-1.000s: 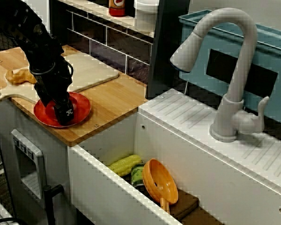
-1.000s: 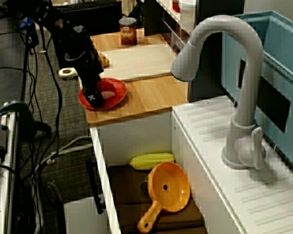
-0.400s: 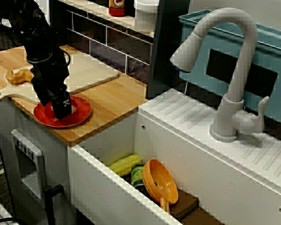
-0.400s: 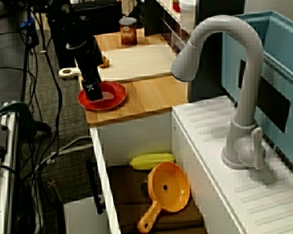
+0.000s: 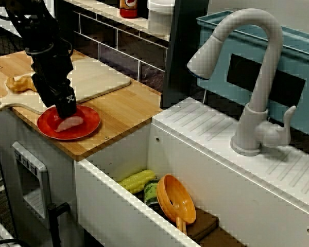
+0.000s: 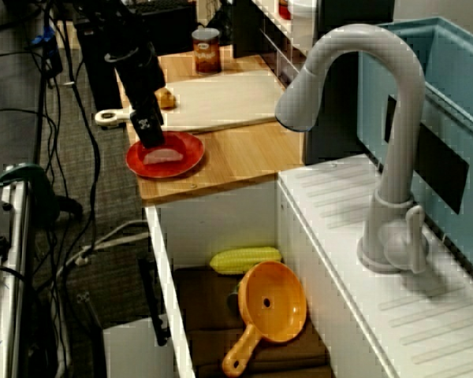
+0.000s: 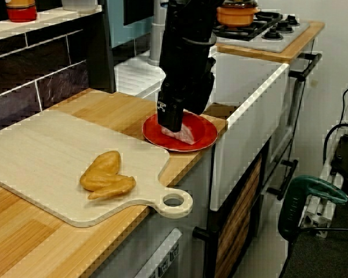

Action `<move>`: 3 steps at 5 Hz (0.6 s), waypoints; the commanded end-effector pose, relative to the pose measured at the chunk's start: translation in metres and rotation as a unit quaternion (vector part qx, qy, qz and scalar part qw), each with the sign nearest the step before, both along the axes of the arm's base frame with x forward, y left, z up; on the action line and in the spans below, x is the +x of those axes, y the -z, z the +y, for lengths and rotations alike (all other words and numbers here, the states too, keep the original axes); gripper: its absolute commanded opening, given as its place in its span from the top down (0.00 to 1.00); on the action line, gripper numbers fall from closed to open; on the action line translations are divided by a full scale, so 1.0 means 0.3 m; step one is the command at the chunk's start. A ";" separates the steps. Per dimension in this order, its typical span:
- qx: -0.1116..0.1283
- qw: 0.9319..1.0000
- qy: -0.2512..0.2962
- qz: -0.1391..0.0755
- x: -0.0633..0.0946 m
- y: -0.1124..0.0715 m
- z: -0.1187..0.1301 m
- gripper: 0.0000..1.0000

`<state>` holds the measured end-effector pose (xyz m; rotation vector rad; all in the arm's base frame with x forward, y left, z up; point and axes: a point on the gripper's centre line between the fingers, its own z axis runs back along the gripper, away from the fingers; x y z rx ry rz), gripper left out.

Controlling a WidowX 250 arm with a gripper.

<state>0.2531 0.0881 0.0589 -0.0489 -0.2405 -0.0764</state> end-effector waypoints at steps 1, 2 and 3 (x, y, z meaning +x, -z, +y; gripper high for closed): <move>0.004 0.999 0.009 -0.038 0.028 -0.107 0.049 0.00; 0.004 0.999 0.021 -0.042 0.036 -0.116 0.072 0.00; 0.023 0.998 0.040 -0.052 0.052 -0.119 0.095 0.00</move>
